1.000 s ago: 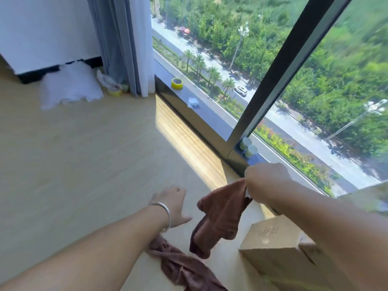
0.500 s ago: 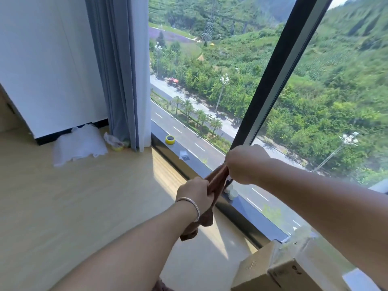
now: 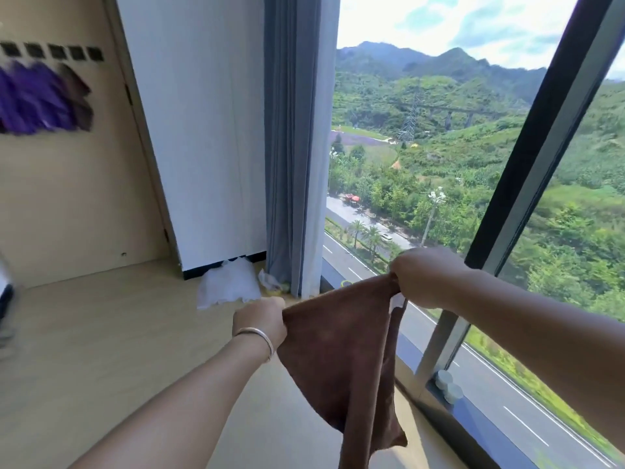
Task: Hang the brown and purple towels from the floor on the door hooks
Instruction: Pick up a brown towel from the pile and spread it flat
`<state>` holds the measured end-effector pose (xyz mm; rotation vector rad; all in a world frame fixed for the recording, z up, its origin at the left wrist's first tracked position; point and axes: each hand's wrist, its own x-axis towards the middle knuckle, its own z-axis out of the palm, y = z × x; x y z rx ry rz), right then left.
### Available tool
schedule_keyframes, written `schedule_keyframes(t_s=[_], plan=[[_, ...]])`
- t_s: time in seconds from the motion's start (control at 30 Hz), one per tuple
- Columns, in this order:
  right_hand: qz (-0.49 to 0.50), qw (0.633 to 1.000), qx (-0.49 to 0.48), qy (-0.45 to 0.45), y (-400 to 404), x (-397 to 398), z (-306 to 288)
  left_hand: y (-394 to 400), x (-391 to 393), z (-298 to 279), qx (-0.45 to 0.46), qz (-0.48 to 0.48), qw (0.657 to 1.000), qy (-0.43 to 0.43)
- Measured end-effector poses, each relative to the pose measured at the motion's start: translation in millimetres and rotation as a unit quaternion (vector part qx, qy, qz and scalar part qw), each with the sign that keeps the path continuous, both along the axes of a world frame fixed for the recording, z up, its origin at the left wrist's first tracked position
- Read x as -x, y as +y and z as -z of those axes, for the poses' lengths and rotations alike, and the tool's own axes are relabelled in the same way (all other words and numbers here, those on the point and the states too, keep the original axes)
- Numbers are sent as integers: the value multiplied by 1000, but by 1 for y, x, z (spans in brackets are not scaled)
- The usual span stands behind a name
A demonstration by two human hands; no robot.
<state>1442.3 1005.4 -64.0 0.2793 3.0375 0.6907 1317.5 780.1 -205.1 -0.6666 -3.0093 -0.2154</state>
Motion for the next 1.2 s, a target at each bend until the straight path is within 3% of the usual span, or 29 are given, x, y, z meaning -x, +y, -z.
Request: schedule_keyframes(t_s=[0.37,0.67,0.97,1.2], plan=[[-157,979,121,-48,-53,16,76,-171,-83,3,45,-205,978,-4],[-239,949,185,-88,-140,37,167,-283,-136,31,106,-283,951,-60],[-221,943,177,-176,-248,94,251,-396,-87,97,115,-292,929,-197],[-187,950,140,-207,-318,150,308,-463,-13,150,109,-269,934,-209]])
